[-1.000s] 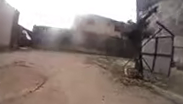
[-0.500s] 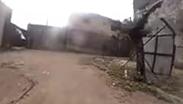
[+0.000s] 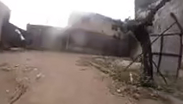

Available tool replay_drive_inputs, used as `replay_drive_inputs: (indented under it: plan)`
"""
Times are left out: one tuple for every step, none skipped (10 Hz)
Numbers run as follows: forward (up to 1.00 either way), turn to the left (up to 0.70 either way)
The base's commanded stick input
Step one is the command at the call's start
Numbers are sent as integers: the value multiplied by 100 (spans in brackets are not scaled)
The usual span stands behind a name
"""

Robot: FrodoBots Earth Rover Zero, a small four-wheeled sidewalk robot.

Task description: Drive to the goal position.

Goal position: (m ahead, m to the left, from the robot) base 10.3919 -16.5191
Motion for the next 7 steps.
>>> replay_drive_inputs:
  plan:
    - [50, 1]
    - [50, 1]
    - [50, 1]
    - [50, 1]
    - [50, 1]
    - [50, 1]
    - [50, 1]
